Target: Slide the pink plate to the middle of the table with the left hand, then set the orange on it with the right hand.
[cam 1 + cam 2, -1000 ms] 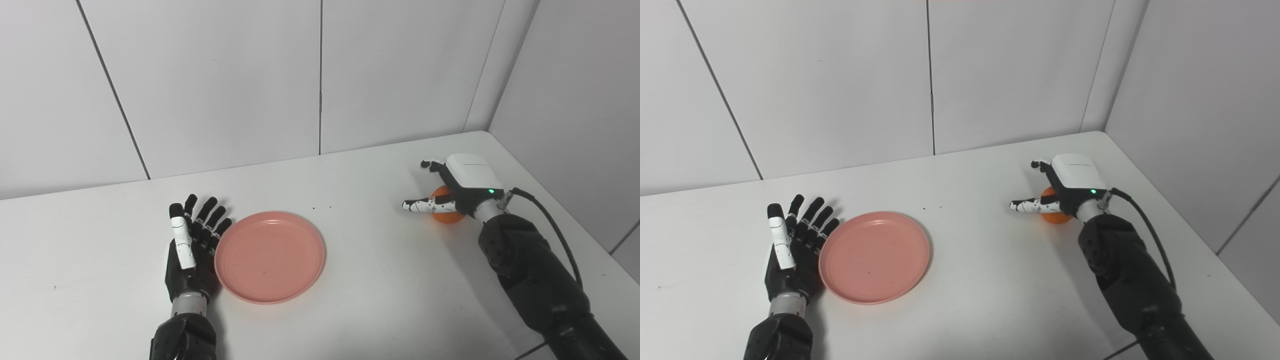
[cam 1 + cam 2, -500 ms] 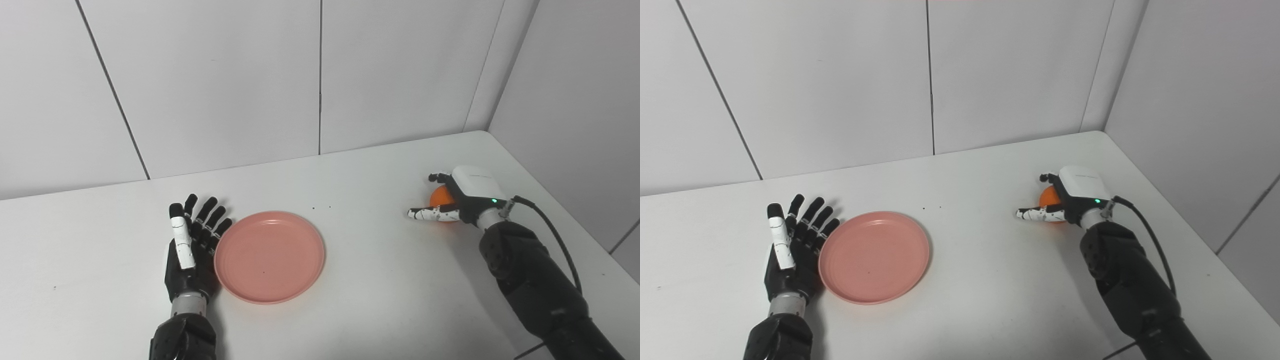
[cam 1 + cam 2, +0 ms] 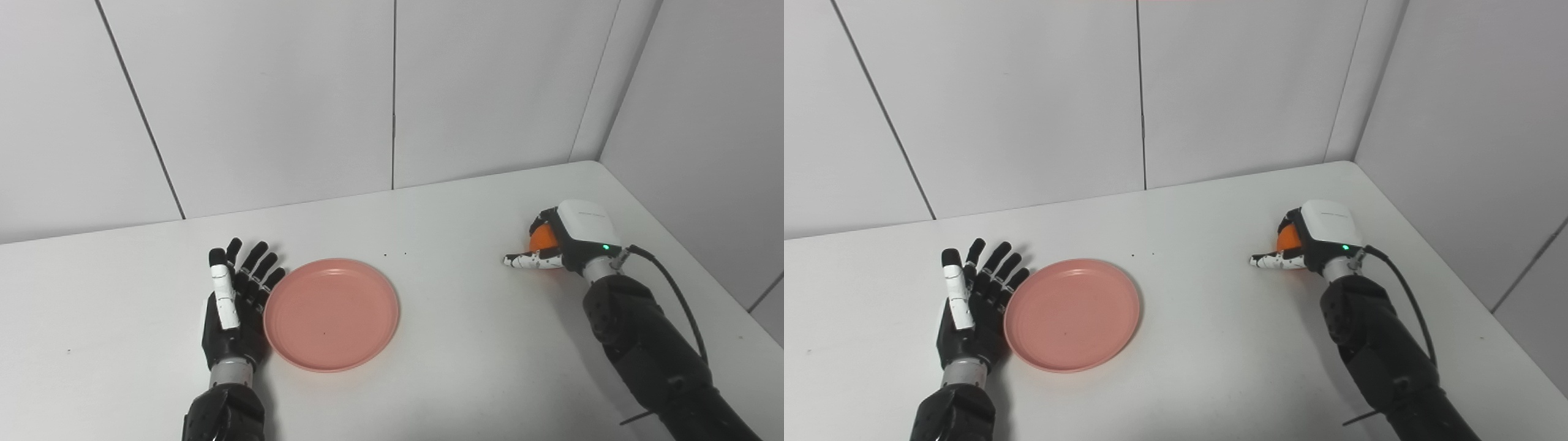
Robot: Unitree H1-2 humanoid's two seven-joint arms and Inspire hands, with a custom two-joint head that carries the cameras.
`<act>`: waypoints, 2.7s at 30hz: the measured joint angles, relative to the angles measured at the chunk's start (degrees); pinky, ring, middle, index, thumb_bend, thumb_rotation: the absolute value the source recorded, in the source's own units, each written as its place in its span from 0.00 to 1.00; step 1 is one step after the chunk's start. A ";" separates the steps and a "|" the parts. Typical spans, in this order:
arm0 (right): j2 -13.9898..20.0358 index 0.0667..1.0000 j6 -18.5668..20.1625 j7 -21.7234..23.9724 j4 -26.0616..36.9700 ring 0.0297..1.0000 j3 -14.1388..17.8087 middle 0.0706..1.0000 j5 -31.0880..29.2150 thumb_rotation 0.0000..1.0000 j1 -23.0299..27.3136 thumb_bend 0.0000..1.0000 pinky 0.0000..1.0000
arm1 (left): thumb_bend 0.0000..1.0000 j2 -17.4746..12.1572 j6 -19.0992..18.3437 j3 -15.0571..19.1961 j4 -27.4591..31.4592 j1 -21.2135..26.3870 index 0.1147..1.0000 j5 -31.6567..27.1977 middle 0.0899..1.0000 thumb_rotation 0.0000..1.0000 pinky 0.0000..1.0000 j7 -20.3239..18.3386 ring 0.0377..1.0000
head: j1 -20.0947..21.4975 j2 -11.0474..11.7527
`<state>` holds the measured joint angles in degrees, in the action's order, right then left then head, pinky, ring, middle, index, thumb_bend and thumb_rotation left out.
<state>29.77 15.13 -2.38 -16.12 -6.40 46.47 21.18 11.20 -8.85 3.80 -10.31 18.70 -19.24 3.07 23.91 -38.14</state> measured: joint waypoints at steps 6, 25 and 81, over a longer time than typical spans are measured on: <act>0.60 0.19 -2.49 -4.40 -2.27 0.13 -2.53 0.15 -0.11 0.43 -0.02 0.59 0.11 | 0.86 -0.01 -0.16 0.12 0.02 -0.01 0.92 0.04 0.81 0.83 0.76 0.16 0.82 | -0.18 -0.26; 2.97 0.19 -2.34 -0.35 0.86 0.12 -4.92 0.14 -2.71 0.32 -0.23 0.57 0.09 | 0.85 -0.01 -1.03 0.10 0.73 -0.04 0.91 0.01 0.81 0.82 0.77 0.17 0.82 | -0.61 -0.97; 0.10 0.17 -7.18 4.00 21.11 0.10 0.07 0.12 -5.53 0.33 0.07 0.60 0.08 | 0.83 0.58 6.95 -5.44 -4.07 0.31 0.88 1.98 0.76 0.79 0.70 3.33 0.77 | -18.72 -0.18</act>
<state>29.87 7.95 1.62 4.99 -6.33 40.95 21.24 11.79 -1.90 -1.64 -14.39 19.01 -17.26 6.41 5.19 -38.32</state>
